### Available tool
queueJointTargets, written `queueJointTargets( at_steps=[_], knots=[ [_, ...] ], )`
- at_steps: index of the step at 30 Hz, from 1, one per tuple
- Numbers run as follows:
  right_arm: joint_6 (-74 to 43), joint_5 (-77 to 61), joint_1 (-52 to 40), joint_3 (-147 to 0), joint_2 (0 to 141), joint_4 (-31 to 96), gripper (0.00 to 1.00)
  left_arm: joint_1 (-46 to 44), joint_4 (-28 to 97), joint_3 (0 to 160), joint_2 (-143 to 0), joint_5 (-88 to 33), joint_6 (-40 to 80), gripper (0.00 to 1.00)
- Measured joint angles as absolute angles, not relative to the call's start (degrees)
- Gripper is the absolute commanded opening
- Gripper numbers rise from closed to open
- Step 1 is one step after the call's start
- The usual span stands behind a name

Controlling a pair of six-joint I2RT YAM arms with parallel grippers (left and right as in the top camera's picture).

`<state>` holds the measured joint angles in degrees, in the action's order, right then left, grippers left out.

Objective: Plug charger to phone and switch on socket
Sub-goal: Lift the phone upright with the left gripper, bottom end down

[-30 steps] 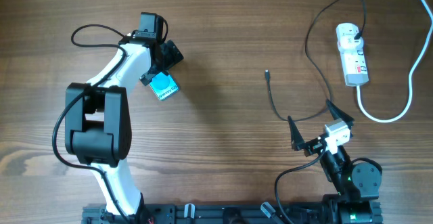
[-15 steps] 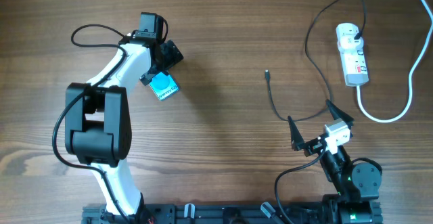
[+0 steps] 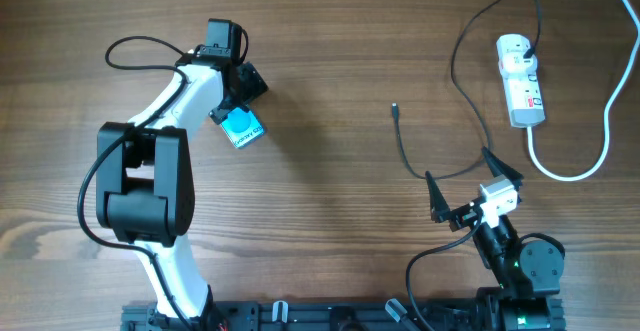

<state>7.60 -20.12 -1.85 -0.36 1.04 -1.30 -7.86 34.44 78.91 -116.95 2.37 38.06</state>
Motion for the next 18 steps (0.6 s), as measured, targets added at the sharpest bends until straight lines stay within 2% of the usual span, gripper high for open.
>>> queueJointTargets(
  at_steps=[1, 7, 11, 18],
  knots=[
    [7.6, -20.1, -1.8, -0.4, 1.0, -1.3, 1.0, -7.9, 34.5, 78.9, -116.9, 2.4, 38.1, 0.82],
    [7.6, -20.1, -1.8, -0.4, 1.0, -1.3, 1.0, -7.9, 34.2, 78.8, -116.9, 2.7, 38.0, 0.96],
    [7.6, -20.1, -1.8, -0.4, 1.0, -1.3, 1.0, -6.1, 40.3, 80.6, -117.0, 1.4, 38.1, 0.98],
    [7.6, -20.1, -1.8, -0.4, 1.0, -1.3, 1.0, -4.1, 42.1, 80.6, -117.2, 0.5, 38.3, 0.97]
  ],
)
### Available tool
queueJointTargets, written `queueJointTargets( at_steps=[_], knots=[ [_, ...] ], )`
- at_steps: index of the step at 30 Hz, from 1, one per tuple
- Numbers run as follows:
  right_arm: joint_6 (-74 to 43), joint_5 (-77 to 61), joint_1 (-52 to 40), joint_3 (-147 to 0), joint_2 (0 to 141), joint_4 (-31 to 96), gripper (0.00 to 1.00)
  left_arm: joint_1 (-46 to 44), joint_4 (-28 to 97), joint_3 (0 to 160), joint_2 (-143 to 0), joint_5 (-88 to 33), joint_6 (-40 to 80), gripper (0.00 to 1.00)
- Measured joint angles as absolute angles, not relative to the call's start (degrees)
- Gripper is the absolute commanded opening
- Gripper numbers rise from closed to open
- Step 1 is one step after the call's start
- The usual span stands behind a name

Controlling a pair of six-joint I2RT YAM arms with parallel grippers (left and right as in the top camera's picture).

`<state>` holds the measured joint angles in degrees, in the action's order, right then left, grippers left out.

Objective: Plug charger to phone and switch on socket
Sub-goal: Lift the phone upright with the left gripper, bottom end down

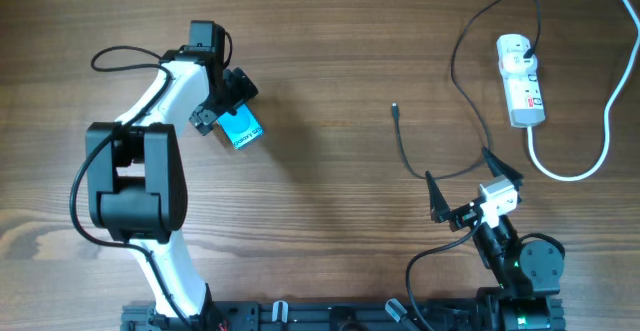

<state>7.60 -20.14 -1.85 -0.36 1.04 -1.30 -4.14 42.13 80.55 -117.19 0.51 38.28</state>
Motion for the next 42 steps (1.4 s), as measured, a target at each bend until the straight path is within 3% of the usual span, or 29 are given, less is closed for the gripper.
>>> queueJointTargets(
  at_steps=[11, 13, 15, 25, 28, 32, 37, 38, 42],
  knots=[
    [7.6, -20.1, -1.8, -0.4, 1.0, -1.3, 1.0, -4.8, 40.9, 79.0, -117.2, 1.4, 38.3, 1.0],
    [7.6, -20.1, -1.8, -0.4, 1.0, -1.3, 1.0, -4.8, 41.0, 79.0, -117.2, 1.4, 38.3, 0.96],
    [7.6, -20.1, -1.8, -0.4, 1.0, -1.3, 1.0, -4.8, 41.6, 78.9, -117.2, 1.7, 38.3, 0.84],
    [7.6, -20.1, -1.8, -0.4, 1.0, -1.3, 1.0, -5.7, 41.8, 78.5, -117.2, 3.1, 38.3, 0.76],
    [7.6, -20.1, -1.8, -0.4, 1.0, -1.3, 1.0, -6.7, 43.8, 78.5, -117.2, 3.1, 38.3, 0.69],
    [7.6, -20.1, -1.8, -0.4, 1.0, -1.3, 1.0, -9.1, 47.7, 78.5, -117.0, 0.5, 38.3, 0.7],
    [7.6, -20.1, -1.8, -0.4, 1.0, -1.3, 1.0, -11.7, 53.6, 78.2, -117.0, -2.6, 38.7, 0.97],
    [7.6, -20.1, -1.8, -0.4, 1.0, -1.3, 1.0, -11.8, 53.3, 78.2, -117.0, -2.7, 38.7, 0.98],
    [7.6, -20.1, -1.8, -0.4, 1.0, -1.3, 1.0, -11.2, 48.6, 78.1, -116.9, 0.4, 39.1, 0.83]
  ],
)
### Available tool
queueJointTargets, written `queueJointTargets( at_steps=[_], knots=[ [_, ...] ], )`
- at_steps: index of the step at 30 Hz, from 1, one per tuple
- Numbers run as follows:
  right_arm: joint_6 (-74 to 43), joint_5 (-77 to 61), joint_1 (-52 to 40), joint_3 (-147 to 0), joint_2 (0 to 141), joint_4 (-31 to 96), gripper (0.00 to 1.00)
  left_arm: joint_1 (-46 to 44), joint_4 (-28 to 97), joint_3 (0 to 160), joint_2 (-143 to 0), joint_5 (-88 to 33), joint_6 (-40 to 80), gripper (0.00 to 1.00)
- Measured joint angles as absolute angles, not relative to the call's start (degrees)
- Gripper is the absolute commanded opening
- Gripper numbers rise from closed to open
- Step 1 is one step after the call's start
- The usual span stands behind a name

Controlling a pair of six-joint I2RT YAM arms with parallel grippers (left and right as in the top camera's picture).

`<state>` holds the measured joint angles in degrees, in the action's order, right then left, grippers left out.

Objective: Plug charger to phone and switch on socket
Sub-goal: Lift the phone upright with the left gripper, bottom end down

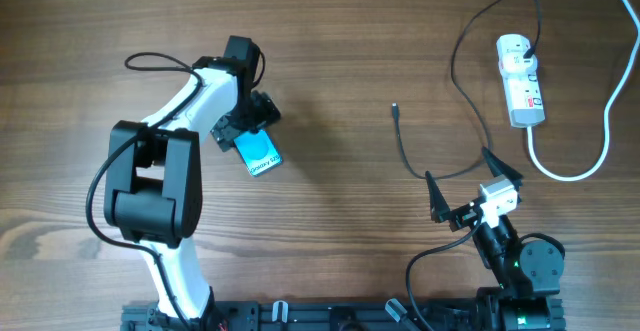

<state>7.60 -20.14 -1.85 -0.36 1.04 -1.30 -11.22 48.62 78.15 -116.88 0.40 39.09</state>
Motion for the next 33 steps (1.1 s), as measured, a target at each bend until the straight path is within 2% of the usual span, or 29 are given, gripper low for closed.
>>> queueJointTargets(
  at_steps=[6, 15, 18, 24, 26, 28, 30, 32, 33],
  knots=[
    [7.6, -20.1, -1.8, -0.4, 1.0, -1.3, 1.0, -11.1, 51.1, 78.1, -116.9, 0.5, 38.9, 0.9],
    [7.6, -20.1, -1.8, -0.4, 1.0, -1.3, 1.0, -11.1, 51.3, 78.1, -116.9, 0.4, 38.9, 0.88],
    [7.6, -20.1, -1.8, -0.4, 1.0, -1.3, 1.0, -11.1, 52.3, 78.1, -116.9, -0.1, 38.9, 0.68],
    [7.6, -20.1, -1.8, -0.4, 1.0, -1.3, 0.99, -11.1, 52.8, 78.2, -116.7, -0.3, 38.7, 0.46],
    [7.6, -20.1, -1.8, -0.4, 1.0, -1.3, 1.0, -11.1, 52.9, 78.2, -116.7, -0.3, 38.7, 0.45],
    [7.6, -20.1, -1.8, -0.4, 1.0, -1.3, 1.0, -11.1, 52.9, 78.2, -116.7, -0.3, 38.7, 0.52],
    [7.6, -20.1, -1.8, -0.4, 1.0, -1.3, 1.0, -11.1, 52.9, 78.2, -116.7, -0.3, 38.7, 0.67],
    [7.6, -20.1, -1.8, -0.4, 1.0, -1.3, 1.0, -11.1, 52.7, 78.2, -116.7, -0.3, 38.4, 0.95],
    [7.6, -20.1, -1.8, -0.4, 1.0, -1.3, 1.0, -11.1, 52.6, 78.1, -116.7, -0.3, 38.5, 1.0]
  ],
)
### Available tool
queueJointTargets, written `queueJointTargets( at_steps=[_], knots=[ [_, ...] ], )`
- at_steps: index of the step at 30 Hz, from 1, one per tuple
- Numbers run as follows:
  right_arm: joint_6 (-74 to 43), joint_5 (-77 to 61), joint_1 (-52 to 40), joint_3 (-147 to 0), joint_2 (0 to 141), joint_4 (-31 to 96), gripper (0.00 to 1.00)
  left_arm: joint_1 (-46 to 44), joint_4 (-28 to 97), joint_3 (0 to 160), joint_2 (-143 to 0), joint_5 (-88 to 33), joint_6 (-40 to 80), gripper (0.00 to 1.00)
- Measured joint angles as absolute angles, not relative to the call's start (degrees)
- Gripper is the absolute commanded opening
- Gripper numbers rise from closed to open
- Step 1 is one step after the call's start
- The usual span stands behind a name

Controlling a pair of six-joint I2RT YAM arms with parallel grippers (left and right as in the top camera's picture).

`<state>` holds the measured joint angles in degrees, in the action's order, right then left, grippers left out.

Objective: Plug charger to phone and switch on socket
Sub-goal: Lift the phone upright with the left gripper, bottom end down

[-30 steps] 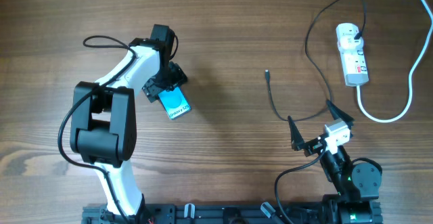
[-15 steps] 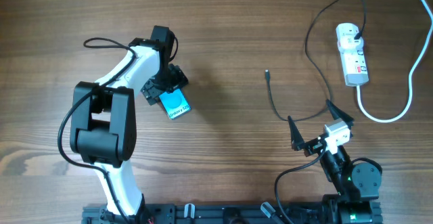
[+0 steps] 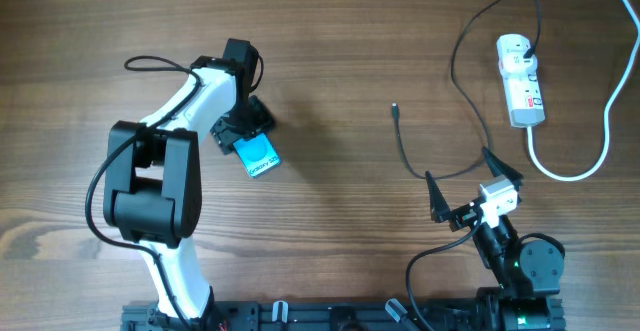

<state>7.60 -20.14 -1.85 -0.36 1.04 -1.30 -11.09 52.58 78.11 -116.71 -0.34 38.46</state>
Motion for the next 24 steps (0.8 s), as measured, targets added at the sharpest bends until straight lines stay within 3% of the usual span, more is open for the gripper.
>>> queueJointTargets(
  at_steps=[3, 6, 15, 24],
  knots=[
    [7.6, -20.1, -1.8, -0.4, 1.0, -1.3, 1.0, -11.1, 52.5, 78.0, -116.7, -0.3, 38.2, 1.0],
    [7.6, -20.1, -1.8, -0.4, 1.0, -1.3, 1.0, -11.1, 52.3, 78.0, -116.7, -0.3, 38.1, 0.82],
    [7.6, -20.1, -1.8, -0.4, 1.0, -1.3, 1.0, -10.9, 52.5, 78.0, -116.7, -0.7, 37.8, 0.65],
    [7.6, -20.1, -1.8, -0.4, 1.0, -1.3, 1.0, -10.8, 52.5, 78.0, -116.6, -1.0, 37.8, 0.66]
  ],
)
